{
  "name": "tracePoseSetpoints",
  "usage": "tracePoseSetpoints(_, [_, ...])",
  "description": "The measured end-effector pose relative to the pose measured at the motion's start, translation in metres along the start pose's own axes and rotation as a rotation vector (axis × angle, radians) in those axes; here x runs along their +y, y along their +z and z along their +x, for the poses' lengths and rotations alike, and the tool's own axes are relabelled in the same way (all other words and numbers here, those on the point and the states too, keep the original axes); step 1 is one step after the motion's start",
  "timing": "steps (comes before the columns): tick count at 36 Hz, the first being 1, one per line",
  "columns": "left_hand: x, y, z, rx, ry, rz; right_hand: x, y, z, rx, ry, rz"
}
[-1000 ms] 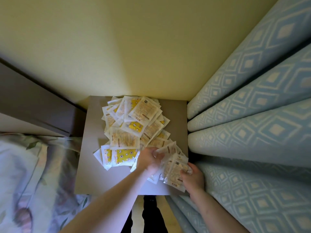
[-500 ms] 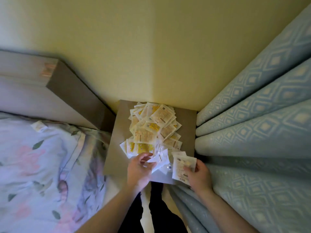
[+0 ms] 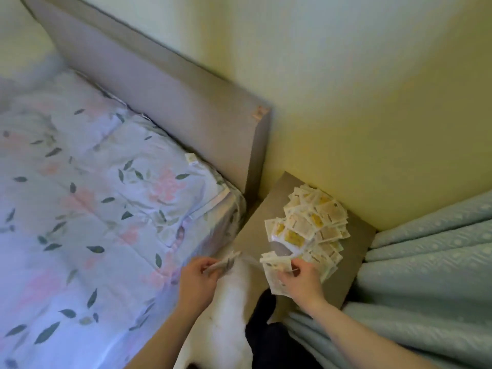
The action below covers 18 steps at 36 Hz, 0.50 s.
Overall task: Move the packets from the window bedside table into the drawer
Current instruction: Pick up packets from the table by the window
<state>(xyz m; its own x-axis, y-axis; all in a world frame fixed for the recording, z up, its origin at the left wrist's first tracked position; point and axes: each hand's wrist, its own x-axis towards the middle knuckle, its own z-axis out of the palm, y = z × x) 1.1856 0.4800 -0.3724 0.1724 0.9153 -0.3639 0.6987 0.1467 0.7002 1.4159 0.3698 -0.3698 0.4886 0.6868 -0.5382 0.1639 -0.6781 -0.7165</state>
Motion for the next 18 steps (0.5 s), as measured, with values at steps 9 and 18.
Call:
tracePoseSetpoints(9, [-0.126,-0.136,-0.099,0.242,-0.153,-0.075,-0.091,0.147,-0.071,-0.293,-0.256,-0.182])
tracePoseSetpoints(18, [-0.266,-0.278,-0.222,0.504,-0.377,-0.182,-0.138,0.352,-0.182,-0.51,-0.564,-0.444])
